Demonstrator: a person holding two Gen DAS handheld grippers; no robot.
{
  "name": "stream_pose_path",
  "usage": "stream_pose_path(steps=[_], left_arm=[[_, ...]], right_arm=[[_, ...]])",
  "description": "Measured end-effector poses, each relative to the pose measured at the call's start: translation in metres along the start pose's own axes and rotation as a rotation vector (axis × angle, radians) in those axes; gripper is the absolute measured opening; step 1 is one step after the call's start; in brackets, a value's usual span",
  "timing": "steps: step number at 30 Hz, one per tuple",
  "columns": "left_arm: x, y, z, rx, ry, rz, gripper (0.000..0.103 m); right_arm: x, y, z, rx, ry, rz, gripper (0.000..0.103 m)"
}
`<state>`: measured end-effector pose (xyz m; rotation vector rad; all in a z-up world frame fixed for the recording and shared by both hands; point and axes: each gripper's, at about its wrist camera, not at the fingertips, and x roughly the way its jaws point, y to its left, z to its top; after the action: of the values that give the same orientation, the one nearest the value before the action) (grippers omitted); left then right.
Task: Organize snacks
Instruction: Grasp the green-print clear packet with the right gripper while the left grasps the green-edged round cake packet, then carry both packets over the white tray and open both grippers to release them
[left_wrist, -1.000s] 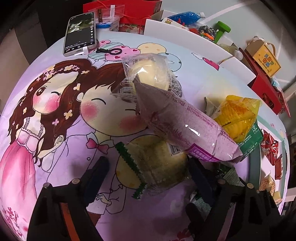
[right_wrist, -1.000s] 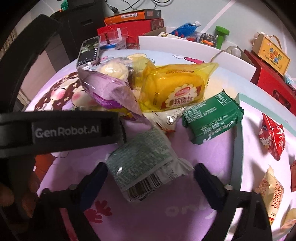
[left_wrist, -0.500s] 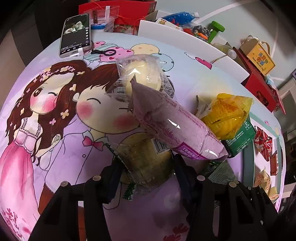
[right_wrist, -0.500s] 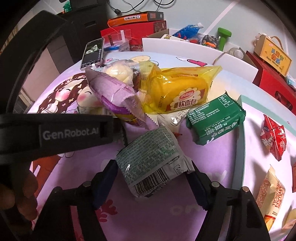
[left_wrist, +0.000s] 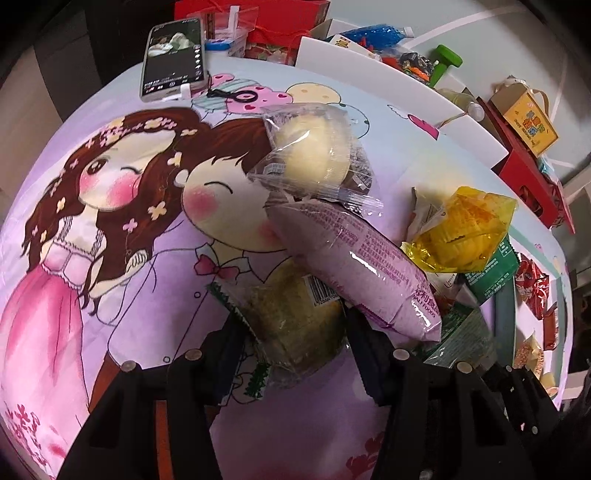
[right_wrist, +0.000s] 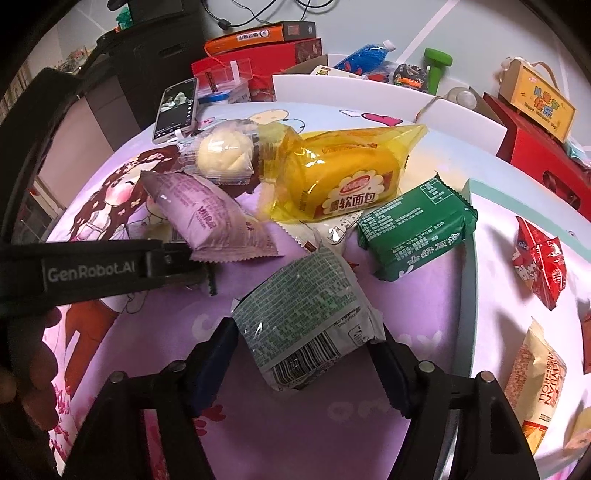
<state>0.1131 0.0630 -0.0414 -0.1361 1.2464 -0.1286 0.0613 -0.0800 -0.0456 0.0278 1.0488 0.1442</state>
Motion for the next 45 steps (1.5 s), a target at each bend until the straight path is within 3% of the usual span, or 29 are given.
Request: stream_pose_path(steps=[15,17,20,34,45], left_arm=[[-0.015,0.008,0.0,-0.02,-0.025,0.021,0.05],[-0.022,0.012,0.0,-0.035,-0.041,0.02,0.037],[-0.027,0.014,0.003,-0.045,-0.059,0.011,0.033],[-0.041,0.032,0.005,-0.127,-0.1,-0.057,0.027],[-0.071,0.034,0.005,-0.12,-0.179,-0.06,0.027]], right_arm=[[-0.022,-0.004,0.002,0.014,-0.052,0.007,0.06],[-0.026,-0.005,0.002,0.021,-0.06,0.013,0.059],[-0.031,-0.007,0.002,0.028,-0.075,0.019,0.059],[-0.037,-0.013,0.0,0.057,-0.084,0.017,0.059],[-0.048,-0.016,0.0,0.078,-0.118,0.01,0.059]])
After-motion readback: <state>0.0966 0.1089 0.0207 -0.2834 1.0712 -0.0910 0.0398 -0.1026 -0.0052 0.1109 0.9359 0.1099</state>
